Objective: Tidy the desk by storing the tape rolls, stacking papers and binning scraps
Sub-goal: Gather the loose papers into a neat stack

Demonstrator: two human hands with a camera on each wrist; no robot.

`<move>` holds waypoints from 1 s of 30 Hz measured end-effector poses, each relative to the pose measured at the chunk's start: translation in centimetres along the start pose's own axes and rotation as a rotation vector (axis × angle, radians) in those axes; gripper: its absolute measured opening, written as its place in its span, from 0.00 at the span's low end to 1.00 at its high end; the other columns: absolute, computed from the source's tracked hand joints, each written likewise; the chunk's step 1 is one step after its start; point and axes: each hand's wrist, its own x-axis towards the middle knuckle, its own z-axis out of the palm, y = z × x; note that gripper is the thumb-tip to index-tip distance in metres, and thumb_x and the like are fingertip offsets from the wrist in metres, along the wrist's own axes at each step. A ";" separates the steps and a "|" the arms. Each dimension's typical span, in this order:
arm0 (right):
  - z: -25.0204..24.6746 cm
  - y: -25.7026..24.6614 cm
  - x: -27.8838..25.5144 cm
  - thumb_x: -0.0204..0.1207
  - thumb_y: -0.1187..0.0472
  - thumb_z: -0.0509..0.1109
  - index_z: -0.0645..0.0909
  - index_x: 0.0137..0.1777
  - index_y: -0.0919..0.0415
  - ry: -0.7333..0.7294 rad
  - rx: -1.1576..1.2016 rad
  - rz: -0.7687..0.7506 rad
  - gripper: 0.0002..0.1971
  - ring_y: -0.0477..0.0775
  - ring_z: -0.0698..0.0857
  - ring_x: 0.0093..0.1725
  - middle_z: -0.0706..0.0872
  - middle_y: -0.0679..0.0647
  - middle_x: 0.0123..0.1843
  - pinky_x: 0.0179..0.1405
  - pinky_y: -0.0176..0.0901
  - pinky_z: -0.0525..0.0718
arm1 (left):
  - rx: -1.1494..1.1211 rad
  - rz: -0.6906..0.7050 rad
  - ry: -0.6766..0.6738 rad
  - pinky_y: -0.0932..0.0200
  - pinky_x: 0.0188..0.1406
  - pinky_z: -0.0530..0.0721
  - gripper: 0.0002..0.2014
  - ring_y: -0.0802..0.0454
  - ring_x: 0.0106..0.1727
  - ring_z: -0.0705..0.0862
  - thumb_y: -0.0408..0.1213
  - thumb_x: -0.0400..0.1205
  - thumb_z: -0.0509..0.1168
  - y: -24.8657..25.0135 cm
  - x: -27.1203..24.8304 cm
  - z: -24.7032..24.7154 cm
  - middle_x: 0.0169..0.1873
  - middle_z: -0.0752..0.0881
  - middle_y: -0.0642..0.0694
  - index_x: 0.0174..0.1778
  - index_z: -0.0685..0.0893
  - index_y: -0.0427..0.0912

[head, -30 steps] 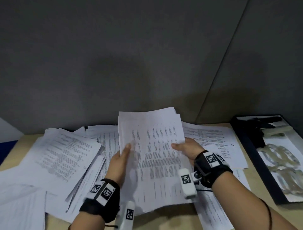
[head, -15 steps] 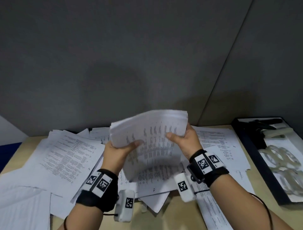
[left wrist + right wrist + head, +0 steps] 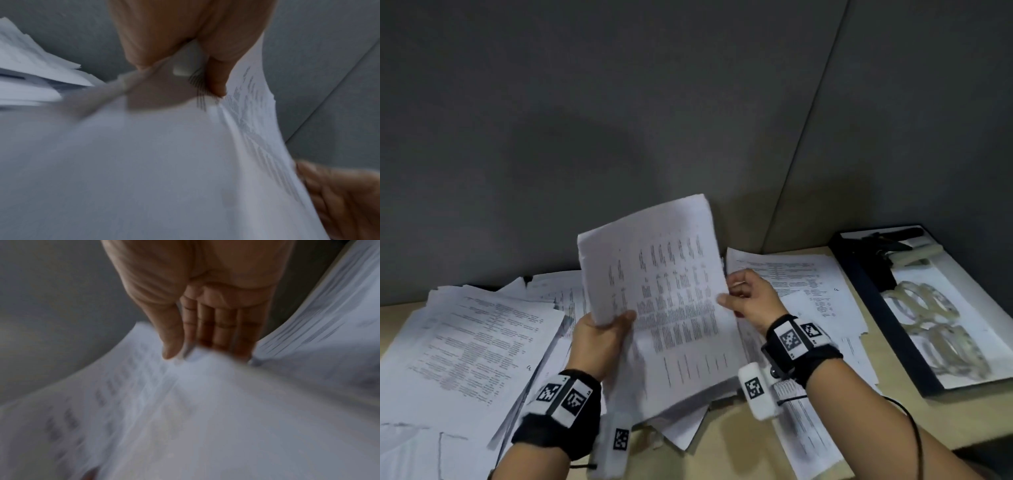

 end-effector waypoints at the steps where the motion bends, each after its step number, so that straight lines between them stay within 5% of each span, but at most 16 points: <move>1: -1.3 0.7 0.4 0.71 0.70 0.76 0.76 0.53 0.59 0.025 -0.056 0.054 0.15 0.51 0.85 0.41 0.86 0.58 0.47 0.32 0.34 0.80 | -0.001 -0.026 0.005 0.60 0.37 0.79 0.05 0.52 0.37 0.82 0.32 0.77 0.72 -0.3 0.2 0.0 0.34 0.84 0.49 0.45 0.83 0.39; 3: -4.3 2.5 0.9 0.68 0.67 0.79 0.76 0.57 0.59 0.120 -0.206 0.189 0.20 0.57 0.86 0.43 0.86 0.60 0.49 0.35 0.40 0.80 | 0.004 -0.092 0.004 0.55 0.41 0.81 0.05 0.46 0.37 0.83 0.32 0.76 0.73 -1.5 0.6 -0.2 0.35 0.85 0.44 0.43 0.83 0.37; 8: -11.4 6.9 0.7 0.63 0.60 0.83 0.69 0.65 0.59 0.324 -0.544 0.490 0.34 0.60 0.81 0.47 0.81 0.61 0.55 0.43 0.46 0.79 | 0.062 -0.282 0.008 0.58 0.28 0.76 0.09 0.43 0.29 0.80 0.33 0.76 0.73 -4.0 0.2 0.2 0.30 0.83 0.36 0.40 0.82 0.29; 11: -13.3 8.9 0.6 0.56 0.53 0.86 0.63 0.71 0.57 0.332 -0.728 0.577 0.46 0.65 0.81 0.60 0.73 0.64 0.69 0.57 0.55 0.84 | 0.117 -0.350 -0.018 0.58 0.28 0.77 0.11 0.42 0.28 0.81 0.33 0.76 0.72 -5.2 0.1 0.7 0.29 0.84 0.34 0.40 0.82 0.26; 16: -13.3 11.5 0.6 0.50 0.43 0.85 0.51 0.79 0.55 0.222 -0.957 0.631 0.62 0.67 0.68 0.75 0.63 0.63 0.76 0.67 0.58 0.78 | 0.161 -0.393 -0.050 0.59 0.28 0.73 0.10 0.43 0.33 0.81 0.33 0.78 0.70 -5.6 -0.6 2.1 0.31 0.83 0.37 0.35 0.79 0.32; 20: -13.0 12.2 1.0 0.47 0.39 0.85 0.51 0.79 0.57 0.226 -1.081 0.631 0.64 0.64 0.66 0.75 0.64 0.62 0.74 0.68 0.60 0.77 | 0.161 -0.402 -0.052 0.61 0.27 0.70 0.10 0.48 0.31 0.77 0.28 0.79 0.67 -5.0 -1.2 3.3 0.29 0.79 0.41 0.33 0.76 0.33; 25: -13.5 12.4 1.5 0.44 0.39 0.86 0.55 0.72 0.58 0.219 -1.078 0.678 0.60 0.64 0.75 0.68 0.75 0.60 0.67 0.64 0.60 0.79 | 0.224 -0.373 -0.011 0.64 0.28 0.71 0.07 0.48 0.30 0.78 0.27 0.79 0.68 -5.8 -1.0 4.0 0.28 0.80 0.40 0.47 0.80 0.25; 28: -13.4 12.6 1.6 0.47 0.46 0.88 0.53 0.72 0.58 0.222 -0.983 0.667 0.59 0.63 0.80 0.63 0.79 0.60 0.62 0.61 0.60 0.82 | 0.273 -0.361 0.002 0.62 0.25 0.70 0.07 0.48 0.29 0.78 0.29 0.79 0.68 -6.1 -0.7 4.3 0.28 0.80 0.41 0.48 0.80 0.28; 30: -13.8 12.3 1.7 0.59 0.58 0.85 0.56 0.73 0.62 0.246 -0.888 0.648 0.49 0.63 0.84 0.58 0.81 0.59 0.52 0.55 0.55 0.86 | 0.293 -0.354 0.003 0.62 0.25 0.71 0.08 0.47 0.30 0.79 0.30 0.79 0.69 -6.3 -0.5 4.4 0.28 0.80 0.41 0.49 0.80 0.29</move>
